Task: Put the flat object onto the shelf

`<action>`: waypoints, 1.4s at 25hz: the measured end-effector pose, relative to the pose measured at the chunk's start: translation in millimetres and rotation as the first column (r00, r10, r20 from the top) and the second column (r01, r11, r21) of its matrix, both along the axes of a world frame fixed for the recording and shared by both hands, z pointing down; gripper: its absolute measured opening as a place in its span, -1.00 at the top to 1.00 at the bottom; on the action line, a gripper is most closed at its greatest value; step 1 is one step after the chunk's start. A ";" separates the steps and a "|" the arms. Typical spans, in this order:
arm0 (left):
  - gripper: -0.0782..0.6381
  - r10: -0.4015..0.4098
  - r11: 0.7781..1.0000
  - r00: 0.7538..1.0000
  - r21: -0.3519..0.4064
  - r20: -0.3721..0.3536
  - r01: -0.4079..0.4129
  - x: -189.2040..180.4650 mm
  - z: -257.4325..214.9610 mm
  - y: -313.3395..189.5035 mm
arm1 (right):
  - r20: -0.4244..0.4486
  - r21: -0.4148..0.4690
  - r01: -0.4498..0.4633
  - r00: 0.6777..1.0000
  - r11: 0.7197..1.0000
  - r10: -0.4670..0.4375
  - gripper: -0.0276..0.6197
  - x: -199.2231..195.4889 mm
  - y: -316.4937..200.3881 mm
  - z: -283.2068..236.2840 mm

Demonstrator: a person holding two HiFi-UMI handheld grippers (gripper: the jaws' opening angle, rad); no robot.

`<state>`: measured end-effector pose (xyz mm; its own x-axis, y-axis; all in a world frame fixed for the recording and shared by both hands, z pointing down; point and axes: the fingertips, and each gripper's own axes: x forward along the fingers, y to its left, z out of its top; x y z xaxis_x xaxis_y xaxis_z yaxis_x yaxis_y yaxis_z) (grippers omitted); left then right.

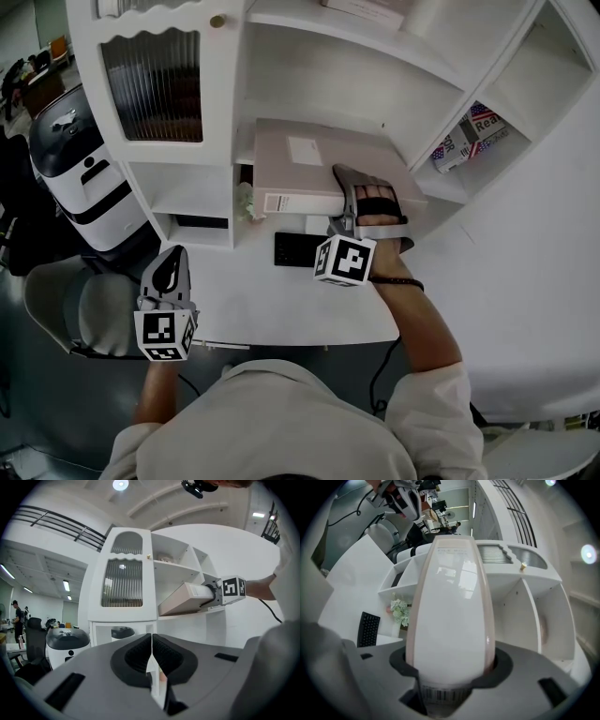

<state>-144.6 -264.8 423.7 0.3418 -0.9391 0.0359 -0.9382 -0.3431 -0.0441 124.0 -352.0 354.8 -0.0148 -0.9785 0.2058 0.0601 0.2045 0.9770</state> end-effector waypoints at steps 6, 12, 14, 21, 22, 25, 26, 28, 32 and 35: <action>0.76 -0.012 1.000 1.000 -0.003 0.005 0.012 -2.4 0.5 0.9 | 0.004 -0.005 0.009 1.000 1.000 -0.008 0.00 -3.4 -13.1 12.6; 0.76 -0.027 1.000 1.000 -0.007 0.008 0.027 -8.3 2.0 0.5 | 0.015 -0.030 0.015 1.000 0.999 -0.014 -0.08 -5.9 -24.5 27.3; 0.76 -0.029 1.000 1.000 -0.009 0.009 0.029 -8.8 2.7 -0.1 | 0.020 -0.047 0.014 1.000 0.999 -0.013 -0.10 -6.9 -28.0 31.7; 0.76 -0.038 0.999 0.999 -0.014 0.011 0.038 -11.3 4.0 -4.3 | 0.049 -0.160 0.024 0.999 0.987 -0.016 -0.27 -10.8 -39.4 54.6; 0.76 -0.040 0.999 0.999 -0.016 0.010 0.040 -12.3 4.5 -5.2 | 0.055 -0.169 0.028 0.998 0.985 -0.019 -0.28 -11.3 -41.0 54.7; 0.76 -0.045 0.999 0.999 -0.019 0.006 0.045 -13.7 5.6 -7.7 | 0.053 -0.193 0.033 0.998 0.981 -0.024 -0.30 -11.6 -46.3 55.1; 0.76 -0.045 0.999 0.999 -0.020 0.006 0.045 -13.4 5.9 -8.6 | 0.051 -0.201 0.035 0.998 0.979 -0.025 -0.31 -11.4 -48.2 55.4; 0.76 -0.043 0.999 0.999 -0.021 0.007 0.043 -12.4 6.6 -10.7 | 0.054 -0.219 0.039 0.998 0.975 -0.028 -0.32 -11.2 -52.5 55.7; 0.76 -0.045 0.999 0.999 -0.028 0.004 0.045 -11.2 9.7 -15.8 | 0.068 -0.252 0.036 0.997 0.967 -0.020 -0.33 -11.4 -62.5 56.3; 0.76 -0.047 0.998 0.999 -0.033 0.004 0.047 -10.4 11.5 -18.8 | 0.085 -0.277 0.037 0.996 0.960 -0.014 -0.35 -11.8 -71.0 56.5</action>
